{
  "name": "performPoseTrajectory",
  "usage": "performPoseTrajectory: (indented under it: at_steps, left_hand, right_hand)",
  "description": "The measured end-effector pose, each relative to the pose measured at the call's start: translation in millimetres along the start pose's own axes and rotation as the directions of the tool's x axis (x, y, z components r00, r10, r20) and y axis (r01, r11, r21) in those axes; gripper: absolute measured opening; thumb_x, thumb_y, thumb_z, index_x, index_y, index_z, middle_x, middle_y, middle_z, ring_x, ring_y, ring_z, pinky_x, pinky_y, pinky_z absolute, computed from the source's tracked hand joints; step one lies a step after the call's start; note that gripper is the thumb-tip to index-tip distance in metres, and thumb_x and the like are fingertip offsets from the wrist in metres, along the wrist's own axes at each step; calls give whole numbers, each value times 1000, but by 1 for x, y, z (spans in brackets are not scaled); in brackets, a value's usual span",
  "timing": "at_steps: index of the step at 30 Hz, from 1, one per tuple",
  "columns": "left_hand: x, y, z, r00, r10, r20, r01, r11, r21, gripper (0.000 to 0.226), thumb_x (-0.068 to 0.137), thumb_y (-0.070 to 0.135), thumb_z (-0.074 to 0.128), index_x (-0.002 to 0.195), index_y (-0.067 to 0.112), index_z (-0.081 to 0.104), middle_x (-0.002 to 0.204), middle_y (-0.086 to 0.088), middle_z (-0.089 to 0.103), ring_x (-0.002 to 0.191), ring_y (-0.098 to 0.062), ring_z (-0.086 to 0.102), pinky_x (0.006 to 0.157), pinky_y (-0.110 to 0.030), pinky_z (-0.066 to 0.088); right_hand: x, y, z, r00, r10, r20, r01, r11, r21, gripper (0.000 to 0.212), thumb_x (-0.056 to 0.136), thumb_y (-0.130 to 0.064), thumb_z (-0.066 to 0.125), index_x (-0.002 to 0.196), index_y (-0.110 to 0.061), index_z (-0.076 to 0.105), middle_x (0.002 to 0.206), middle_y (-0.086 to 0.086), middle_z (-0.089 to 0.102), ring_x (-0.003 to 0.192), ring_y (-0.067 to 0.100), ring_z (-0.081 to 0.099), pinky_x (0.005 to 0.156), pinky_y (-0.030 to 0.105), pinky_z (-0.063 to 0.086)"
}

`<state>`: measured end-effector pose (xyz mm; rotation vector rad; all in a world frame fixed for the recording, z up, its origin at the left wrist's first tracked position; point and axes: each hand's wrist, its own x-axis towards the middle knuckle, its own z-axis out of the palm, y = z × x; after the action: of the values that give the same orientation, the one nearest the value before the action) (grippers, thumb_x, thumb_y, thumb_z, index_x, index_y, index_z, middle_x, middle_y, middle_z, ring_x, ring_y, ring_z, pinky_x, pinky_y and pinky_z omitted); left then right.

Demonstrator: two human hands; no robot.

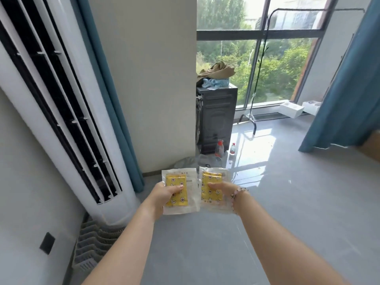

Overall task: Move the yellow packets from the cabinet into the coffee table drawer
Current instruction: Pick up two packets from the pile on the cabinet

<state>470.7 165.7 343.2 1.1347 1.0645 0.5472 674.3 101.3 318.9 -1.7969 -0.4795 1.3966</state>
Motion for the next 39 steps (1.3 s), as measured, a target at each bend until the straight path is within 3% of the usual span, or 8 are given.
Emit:
performPoseTrajectory:
  at_steps: [6,10,15,18,25,27,35,39]
  left_hand:
    - [22,7,110,995,-2,102,-8,996,91,12,89,6,62,99,10,66,97,-11,71,84,-24,68,64,-33,55]
    - [29,9,195,976,4,216,-35,989,141,11,89,5,62,97,12,65,91,-6,70,80,-21,67,60,-31,53]
    - [37,5,285,938,-47,343,-42,969,245,12,89,2,61,98,8,64,88,-9,68,77,-24,65,67,-35,55]
    - [33,-4,345,902,-100,421,-40,950,310,9,87,3,63,95,8,65,87,-11,68,74,-25,66,63,-34,57]
    - [6,-37,474,732,-217,646,-104,901,421,14,88,4,62,102,6,62,81,-10,66,63,-19,65,46,-25,54]
    - [-4,-48,506,666,-257,701,-137,881,453,15,88,3,62,103,3,62,80,-11,66,58,-17,65,46,-25,55]
    - [-40,-82,628,456,-355,816,-297,804,515,15,86,3,64,101,1,63,78,-11,66,65,-23,63,68,-36,54]
    - [-55,-96,685,348,-403,847,-378,766,520,5,86,4,64,91,5,64,79,-9,66,62,-19,65,62,-31,55]
  right_hand:
    - [-25,15,-115,994,23,-105,-13,995,102,48,80,-35,72,121,-12,61,133,8,57,124,28,52,104,44,42]
    - [-39,40,-196,977,47,-207,-12,986,167,58,78,-40,73,127,-13,59,135,4,54,126,28,49,103,40,41]
    - [-50,90,-271,948,41,-317,46,964,264,78,45,-50,81,113,-15,68,126,6,60,103,22,61,91,33,47]
    - [-84,116,-310,901,93,-424,61,940,336,67,56,-44,81,114,-14,68,125,7,61,112,25,60,100,39,46]
    - [-120,213,-407,807,152,-571,138,891,433,49,64,-42,82,103,-16,70,125,9,62,117,27,57,105,44,41]
    - [-151,228,-414,744,243,-622,115,871,478,72,49,-53,87,107,-16,70,126,8,62,115,26,58,104,44,43]
    - [-235,261,-459,561,364,-744,223,799,559,50,88,-35,64,130,-10,56,138,3,50,133,19,40,112,35,25]
    - [-263,291,-479,450,459,-766,227,771,595,57,91,-38,59,139,-10,47,149,8,38,139,24,32,111,35,24]
